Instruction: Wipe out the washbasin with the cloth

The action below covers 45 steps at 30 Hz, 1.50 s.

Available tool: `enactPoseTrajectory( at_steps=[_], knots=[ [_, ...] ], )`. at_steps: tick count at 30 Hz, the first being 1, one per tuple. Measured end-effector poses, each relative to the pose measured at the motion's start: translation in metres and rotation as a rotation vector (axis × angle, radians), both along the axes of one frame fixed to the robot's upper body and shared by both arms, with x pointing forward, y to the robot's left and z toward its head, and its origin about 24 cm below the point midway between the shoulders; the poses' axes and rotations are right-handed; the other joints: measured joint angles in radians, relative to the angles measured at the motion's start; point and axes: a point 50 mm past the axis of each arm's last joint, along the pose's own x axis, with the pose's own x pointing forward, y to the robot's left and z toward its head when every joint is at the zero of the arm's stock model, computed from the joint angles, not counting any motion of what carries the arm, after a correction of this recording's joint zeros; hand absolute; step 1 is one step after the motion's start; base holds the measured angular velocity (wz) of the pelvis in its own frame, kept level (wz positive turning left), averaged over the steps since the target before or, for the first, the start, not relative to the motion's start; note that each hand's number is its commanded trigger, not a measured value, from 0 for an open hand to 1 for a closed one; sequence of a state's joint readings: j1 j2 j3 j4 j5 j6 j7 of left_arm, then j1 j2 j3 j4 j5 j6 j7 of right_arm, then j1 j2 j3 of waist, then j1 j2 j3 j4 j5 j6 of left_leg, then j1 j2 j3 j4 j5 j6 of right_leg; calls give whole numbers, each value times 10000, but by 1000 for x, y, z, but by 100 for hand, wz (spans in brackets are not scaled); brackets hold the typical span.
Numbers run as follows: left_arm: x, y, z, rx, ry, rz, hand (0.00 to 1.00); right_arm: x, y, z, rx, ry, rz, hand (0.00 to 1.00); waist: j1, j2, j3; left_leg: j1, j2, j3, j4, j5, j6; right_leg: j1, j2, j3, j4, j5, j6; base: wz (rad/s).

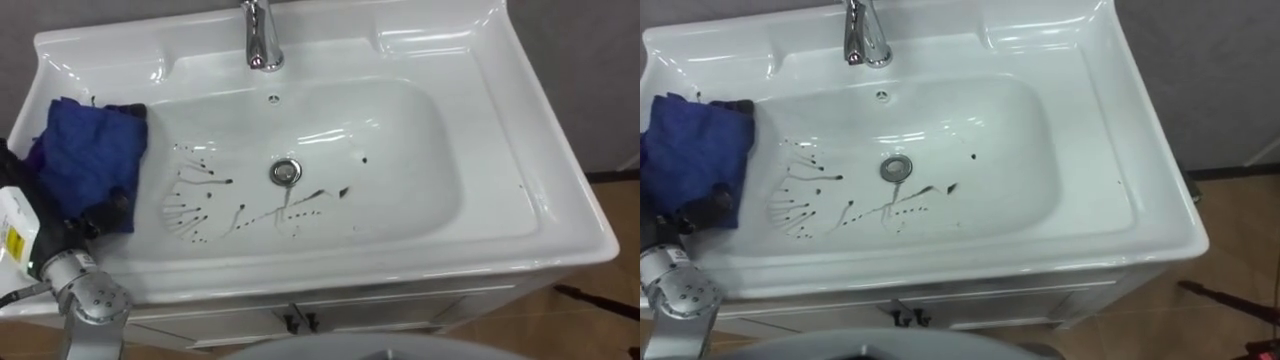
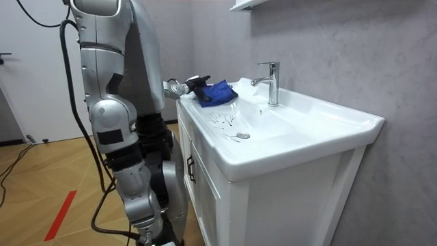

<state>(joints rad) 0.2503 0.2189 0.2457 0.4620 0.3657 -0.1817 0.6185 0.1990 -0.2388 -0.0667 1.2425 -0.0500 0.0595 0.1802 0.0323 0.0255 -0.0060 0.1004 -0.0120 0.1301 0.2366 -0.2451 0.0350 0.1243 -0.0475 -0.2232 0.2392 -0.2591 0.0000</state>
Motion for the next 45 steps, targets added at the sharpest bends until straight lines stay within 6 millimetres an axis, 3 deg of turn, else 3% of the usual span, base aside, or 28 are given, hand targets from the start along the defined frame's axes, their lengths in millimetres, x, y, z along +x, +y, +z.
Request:
enactPoseTrajectory(
  at_steps=[1, 13, 16, 21, 37, 45],
  knots=[
    [0, 0, 0, -1, 10, 6, 100, 0, 0, 0, 28, 2, -11, 0, -1, -3, -4, 0, 0, 0, 1, 2, -3, 0, 2, 0, -4, 2, -4, 0],
    [-1, 12, -6, 1061, 1235, -562, 100, -8, -1, 1, 363, 708, 49, 0, -68, -31, -37, 295, 32, 171, -156, 110, -137, 138, 22, 198, 27, -54, -125, -5],
    [0, 22, -4, 1166, 1246, -158, 100, -11, -1, 1, 313, 1012, 180, 0, -91, -25, -52, 328, 84, 260, -157, 130, -171, 140, 62, 256, 26, -40, -184, -9],
    [-7, 30, -9, 1152, 1756, 235, 100, -11, -5, 3, 153, 1085, 369, 0, -156, 161, -189, 487, 141, 508, -170, 133, -181, 232, 89, 330, -22, -9, -227, -12],
    [-11, 30, -13, 1037, 2043, 623, 100, 3, -11, 4, -57, 779, 531, 0, -329, 248, -179, 656, 143, 521, -349, 160, -227, 357, 87, 309, 22, -79, -266, 0],
    [5, 21, -9, 1139, 1661, 637, 100, 15, -10, 4, -114, 588, 702, 0, -387, 130, -139, 604, 9, 271, -329, 167, -216, 286, -28, 200, 197, -244, -176, 10]
  ],
)
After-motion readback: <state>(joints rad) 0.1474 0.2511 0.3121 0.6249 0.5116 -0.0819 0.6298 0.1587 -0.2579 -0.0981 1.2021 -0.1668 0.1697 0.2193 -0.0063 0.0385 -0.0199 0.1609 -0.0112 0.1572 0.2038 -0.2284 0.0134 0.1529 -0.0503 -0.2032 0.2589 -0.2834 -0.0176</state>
